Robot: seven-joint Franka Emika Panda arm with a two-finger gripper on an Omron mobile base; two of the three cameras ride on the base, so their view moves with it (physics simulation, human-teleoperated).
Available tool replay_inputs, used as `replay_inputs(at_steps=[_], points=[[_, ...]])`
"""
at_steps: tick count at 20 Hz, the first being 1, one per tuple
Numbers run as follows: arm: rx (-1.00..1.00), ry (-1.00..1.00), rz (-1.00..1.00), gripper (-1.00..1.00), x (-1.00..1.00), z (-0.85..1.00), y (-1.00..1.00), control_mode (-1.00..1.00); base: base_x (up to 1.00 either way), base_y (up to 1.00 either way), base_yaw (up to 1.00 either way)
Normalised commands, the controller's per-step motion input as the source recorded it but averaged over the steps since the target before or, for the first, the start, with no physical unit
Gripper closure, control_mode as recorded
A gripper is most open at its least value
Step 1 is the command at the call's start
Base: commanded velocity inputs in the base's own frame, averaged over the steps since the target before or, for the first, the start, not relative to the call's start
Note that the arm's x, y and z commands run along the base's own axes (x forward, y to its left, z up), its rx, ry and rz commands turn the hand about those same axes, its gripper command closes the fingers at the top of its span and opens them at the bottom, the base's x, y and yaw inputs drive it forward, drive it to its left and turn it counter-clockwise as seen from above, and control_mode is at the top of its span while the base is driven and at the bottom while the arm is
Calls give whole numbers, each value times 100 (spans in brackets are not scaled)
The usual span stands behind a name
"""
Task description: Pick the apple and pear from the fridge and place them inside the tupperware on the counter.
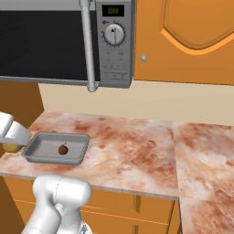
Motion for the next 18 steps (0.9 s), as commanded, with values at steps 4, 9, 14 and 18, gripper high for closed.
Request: replay_inputs(at_steps=[4, 9, 14, 18], points=[[-4, 14, 51, 100, 17, -56, 15, -100, 0, 0, 0], [0, 0, 44, 100, 29, -46, 13, -100, 0, 0, 0], [-3, 8, 25, 100, 51, -36, 26, -100, 0, 0, 0], [-12, 14, 11, 100, 59, -37, 33, -100, 0, 0, 0]])
